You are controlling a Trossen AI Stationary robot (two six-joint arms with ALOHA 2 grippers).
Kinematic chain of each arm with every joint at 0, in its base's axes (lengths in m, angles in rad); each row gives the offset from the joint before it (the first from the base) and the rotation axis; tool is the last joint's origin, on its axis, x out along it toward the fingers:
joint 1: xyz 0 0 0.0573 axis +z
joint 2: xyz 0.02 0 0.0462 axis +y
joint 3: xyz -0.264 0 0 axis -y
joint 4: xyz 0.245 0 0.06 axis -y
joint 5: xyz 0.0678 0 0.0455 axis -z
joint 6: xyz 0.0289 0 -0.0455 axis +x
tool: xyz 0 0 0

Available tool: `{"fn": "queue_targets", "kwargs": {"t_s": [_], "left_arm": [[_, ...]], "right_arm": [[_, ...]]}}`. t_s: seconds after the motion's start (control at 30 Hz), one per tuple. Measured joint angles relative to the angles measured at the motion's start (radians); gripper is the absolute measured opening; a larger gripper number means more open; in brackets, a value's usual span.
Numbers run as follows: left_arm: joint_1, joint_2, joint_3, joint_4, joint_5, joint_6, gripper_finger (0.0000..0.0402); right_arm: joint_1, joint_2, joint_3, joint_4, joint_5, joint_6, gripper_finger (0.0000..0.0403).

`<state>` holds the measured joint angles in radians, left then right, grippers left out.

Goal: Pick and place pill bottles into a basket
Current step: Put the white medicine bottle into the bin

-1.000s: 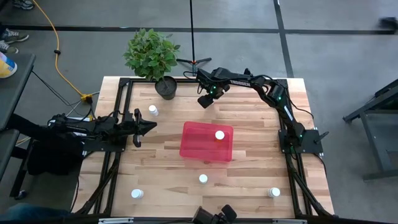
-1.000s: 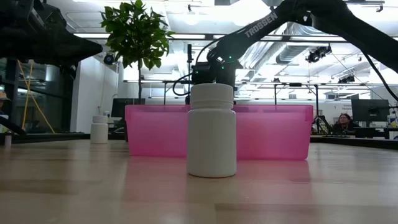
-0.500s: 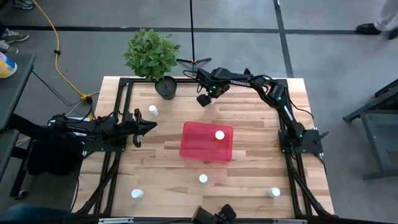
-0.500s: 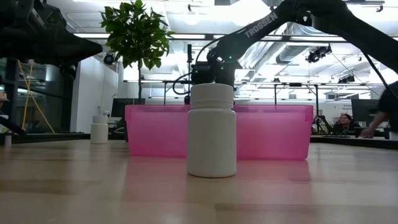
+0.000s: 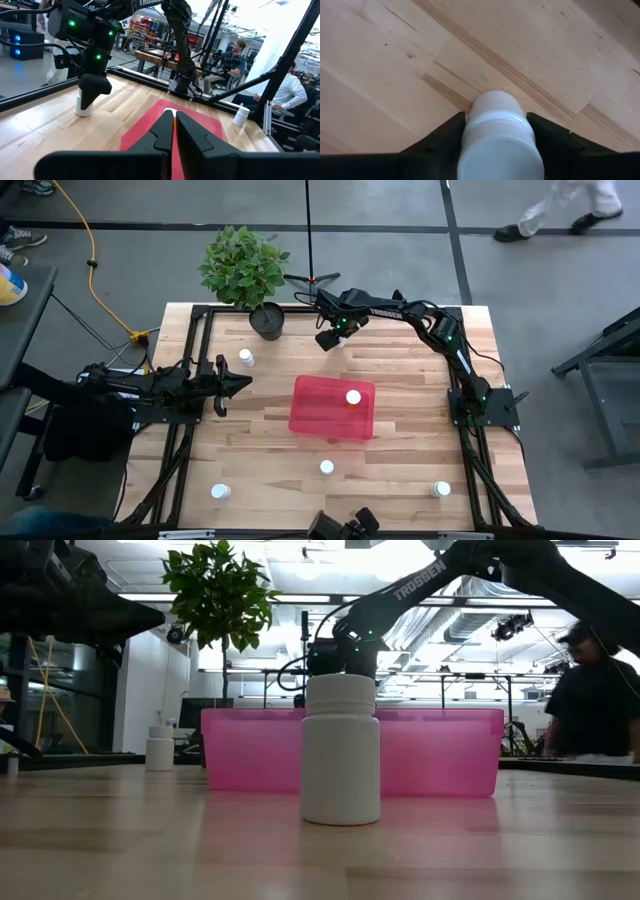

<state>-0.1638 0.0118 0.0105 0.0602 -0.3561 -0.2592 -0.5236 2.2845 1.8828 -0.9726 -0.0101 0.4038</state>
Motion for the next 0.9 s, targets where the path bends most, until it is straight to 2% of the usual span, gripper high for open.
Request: {"fn": "queue_targets", "kwargs": {"t_s": [0.1,0.3,0.47,0.6,0.9], "left_arm": [[0.0,0.0,0.0,0.0,0.0,0.0,0.0058],[0.0,0.0,0.0,0.0,0.0,0.0,0.0058],[0.0,0.0,0.0,0.0,0.0,0.0,0.0058],[0.0,0.0,0.0,0.0,0.0,0.0,0.0058],[0.0,0.0,0.0,0.0,0.0,0.0,0.0058]], "right_arm": [[0.0,0.0,0.0,0.005,0.0,-0.001,0.0165],[0.0,0.0,0.0,0.005,0.0,-0.016,0.0165],[0.0,0.0,0.0,-0.012,-0.001,-0.019,0.0181],[0.0,-0.001,0.0,-0.025,-0.01,-0.024,0.0163],[0.0,-0.002,0.0,-0.058,-0.05,-0.045,0.0163]]}}
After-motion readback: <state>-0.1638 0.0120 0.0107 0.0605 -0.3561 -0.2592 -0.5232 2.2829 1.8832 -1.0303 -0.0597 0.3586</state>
